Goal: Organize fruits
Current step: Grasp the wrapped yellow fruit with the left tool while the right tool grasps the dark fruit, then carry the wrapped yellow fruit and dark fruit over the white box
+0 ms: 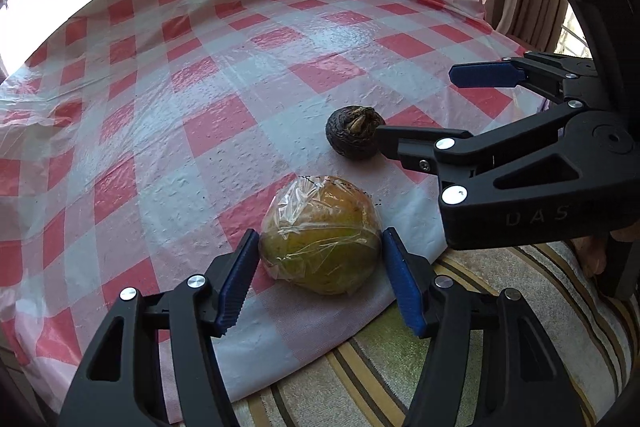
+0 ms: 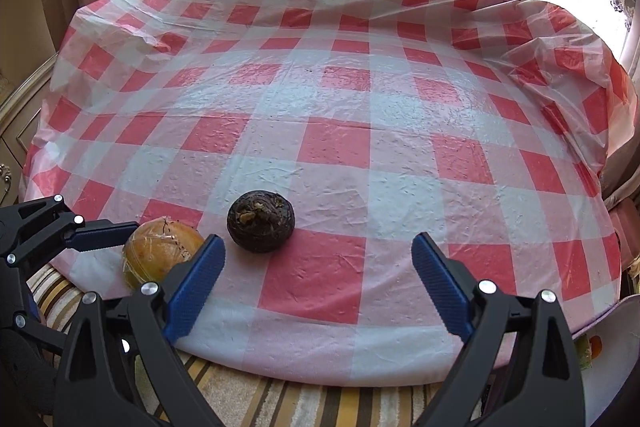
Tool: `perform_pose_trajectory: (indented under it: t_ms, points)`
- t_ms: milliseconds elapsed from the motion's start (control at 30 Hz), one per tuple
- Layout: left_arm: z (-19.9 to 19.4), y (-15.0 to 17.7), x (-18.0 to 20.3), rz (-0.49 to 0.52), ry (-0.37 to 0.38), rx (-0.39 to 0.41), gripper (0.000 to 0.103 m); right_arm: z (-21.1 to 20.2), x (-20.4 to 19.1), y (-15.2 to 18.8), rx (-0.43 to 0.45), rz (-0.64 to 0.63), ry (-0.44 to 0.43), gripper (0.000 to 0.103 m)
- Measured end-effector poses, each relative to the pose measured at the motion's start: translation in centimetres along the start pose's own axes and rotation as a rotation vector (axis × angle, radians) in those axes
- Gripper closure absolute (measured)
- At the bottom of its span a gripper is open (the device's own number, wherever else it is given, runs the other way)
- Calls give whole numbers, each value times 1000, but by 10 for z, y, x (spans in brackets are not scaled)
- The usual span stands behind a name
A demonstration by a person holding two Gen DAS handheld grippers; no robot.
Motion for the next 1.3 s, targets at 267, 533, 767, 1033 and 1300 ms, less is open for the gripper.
perform_pose_trajectory:
  t_ms: [267,533,767,1033,1300]
  points:
    - [3,4,-19,-56,-22,-13,42,21,-15,-4,-49,-53,-7,32]
    - [6,3,-16,-40,-43,-26,39,31,-20,-5,-65,-65,-29,40]
    - [6,3,-15,-41,-43,-24,41,36,-19,-6,-69,-53,-41,40]
    - [5,2,-14,-36,-61,-19,43,35,-26,-6,-67,-78,-47,61]
    - [-7,-8,-14,-34,-83,9,43,12,-13,-5,-12,-41,-42,62]
Point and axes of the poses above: each gripper's, at about its wrist camera, not at the fingertips, and z roughly the way its jaws point, x to its right, y to its underside, the point moved 8 cm from there along z, roughly the way its jaws point, and after that the axes turned 9 degrees about -y, right-handed, at the moved point
